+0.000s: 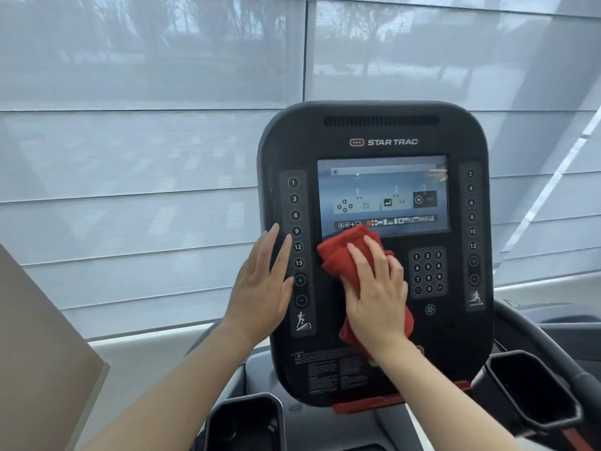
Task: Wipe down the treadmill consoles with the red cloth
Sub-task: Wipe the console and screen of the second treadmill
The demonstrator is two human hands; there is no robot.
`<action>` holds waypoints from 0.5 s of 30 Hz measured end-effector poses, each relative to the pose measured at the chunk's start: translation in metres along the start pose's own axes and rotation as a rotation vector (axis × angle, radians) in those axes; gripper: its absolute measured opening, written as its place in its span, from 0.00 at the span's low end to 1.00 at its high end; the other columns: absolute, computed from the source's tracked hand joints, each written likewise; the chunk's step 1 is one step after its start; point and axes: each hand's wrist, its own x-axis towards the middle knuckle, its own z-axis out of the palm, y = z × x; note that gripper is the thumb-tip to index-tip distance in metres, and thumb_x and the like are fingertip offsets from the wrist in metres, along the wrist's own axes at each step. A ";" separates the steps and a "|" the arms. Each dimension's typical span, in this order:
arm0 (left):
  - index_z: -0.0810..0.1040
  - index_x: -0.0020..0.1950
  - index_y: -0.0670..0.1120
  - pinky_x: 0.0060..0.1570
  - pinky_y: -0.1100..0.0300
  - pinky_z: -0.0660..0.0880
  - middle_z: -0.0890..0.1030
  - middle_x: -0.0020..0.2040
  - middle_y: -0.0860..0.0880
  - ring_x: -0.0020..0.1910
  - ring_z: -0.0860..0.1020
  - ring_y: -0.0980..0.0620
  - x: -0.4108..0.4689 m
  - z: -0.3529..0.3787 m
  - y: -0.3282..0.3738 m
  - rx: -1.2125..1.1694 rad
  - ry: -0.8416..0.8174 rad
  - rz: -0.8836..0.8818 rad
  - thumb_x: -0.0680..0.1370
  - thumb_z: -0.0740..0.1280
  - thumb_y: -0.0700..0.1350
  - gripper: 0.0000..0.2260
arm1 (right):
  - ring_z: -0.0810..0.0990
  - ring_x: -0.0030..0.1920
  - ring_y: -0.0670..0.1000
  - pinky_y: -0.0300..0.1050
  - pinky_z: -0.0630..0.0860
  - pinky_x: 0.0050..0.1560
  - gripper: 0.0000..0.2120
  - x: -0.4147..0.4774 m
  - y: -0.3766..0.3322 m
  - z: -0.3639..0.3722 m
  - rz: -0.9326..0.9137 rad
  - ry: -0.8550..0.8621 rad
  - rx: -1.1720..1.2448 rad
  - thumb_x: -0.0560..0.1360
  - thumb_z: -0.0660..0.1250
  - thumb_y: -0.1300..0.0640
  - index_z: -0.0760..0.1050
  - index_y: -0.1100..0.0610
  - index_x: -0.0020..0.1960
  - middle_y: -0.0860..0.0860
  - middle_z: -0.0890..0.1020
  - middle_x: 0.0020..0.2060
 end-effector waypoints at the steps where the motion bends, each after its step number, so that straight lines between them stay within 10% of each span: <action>1: 0.57 0.75 0.42 0.70 0.50 0.58 0.52 0.75 0.43 0.74 0.55 0.42 -0.007 0.003 0.004 0.015 -0.015 0.001 0.77 0.55 0.48 0.27 | 0.64 0.63 0.59 0.61 0.72 0.51 0.22 0.008 0.001 -0.002 0.025 0.005 0.005 0.75 0.55 0.47 0.64 0.47 0.68 0.49 0.64 0.70; 15: 0.57 0.75 0.45 0.71 0.51 0.54 0.52 0.77 0.46 0.75 0.49 0.43 -0.032 0.018 0.016 0.134 -0.096 -0.001 0.77 0.54 0.51 0.27 | 0.65 0.63 0.58 0.59 0.71 0.51 0.22 -0.025 0.011 0.003 0.061 -0.016 0.016 0.75 0.58 0.49 0.64 0.47 0.68 0.48 0.64 0.70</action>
